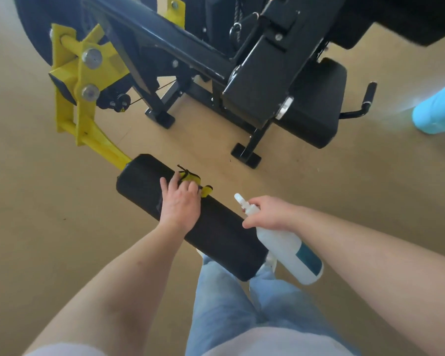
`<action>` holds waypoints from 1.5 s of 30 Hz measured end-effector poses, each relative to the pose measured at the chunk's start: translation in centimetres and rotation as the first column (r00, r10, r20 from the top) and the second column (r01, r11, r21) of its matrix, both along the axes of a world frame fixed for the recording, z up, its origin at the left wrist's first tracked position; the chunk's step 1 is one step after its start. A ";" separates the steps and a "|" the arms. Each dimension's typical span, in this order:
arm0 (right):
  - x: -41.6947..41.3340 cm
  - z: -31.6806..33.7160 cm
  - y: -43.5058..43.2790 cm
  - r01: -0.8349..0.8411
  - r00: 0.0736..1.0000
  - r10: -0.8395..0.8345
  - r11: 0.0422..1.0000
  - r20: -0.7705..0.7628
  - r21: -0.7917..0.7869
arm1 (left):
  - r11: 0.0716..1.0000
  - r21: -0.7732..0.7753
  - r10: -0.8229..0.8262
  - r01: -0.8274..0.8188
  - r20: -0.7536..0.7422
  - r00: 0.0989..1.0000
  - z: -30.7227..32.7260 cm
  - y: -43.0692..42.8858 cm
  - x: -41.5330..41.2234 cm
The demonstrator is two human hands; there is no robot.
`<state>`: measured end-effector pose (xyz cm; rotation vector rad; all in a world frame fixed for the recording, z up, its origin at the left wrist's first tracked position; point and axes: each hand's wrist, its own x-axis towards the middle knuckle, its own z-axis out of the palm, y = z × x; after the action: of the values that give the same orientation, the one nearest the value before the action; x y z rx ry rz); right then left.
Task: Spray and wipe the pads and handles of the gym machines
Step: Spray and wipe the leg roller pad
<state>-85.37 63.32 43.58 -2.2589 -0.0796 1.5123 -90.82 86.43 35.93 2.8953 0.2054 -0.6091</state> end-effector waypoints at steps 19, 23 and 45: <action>-3.2 1.1 -11.8 0.063 0.998 -0.064 0.996 -0.007 -0.056 | 0.855 -0.240 -0.481 0.460 -0.036 0.876 0.2 -17.2 -8.1; -2.9 0.8 -10.5 0.044 0.999 -0.045 0.998 -0.025 -0.054 | 0.889 -0.212 -0.428 0.406 -0.066 0.902 0.4 -15.2 -5.0; -0.4 -3.4 4.6 -0.014 0.966 -0.025 0.989 -0.257 -0.149 | 0.992 0.003 0.130 -0.130 0.005 0.991 0.9 7.8 4.0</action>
<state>-85.82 67.94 40.23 -2.1474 0.1206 1.8514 -86.84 94.21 36.81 2.8577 0.3911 -0.5792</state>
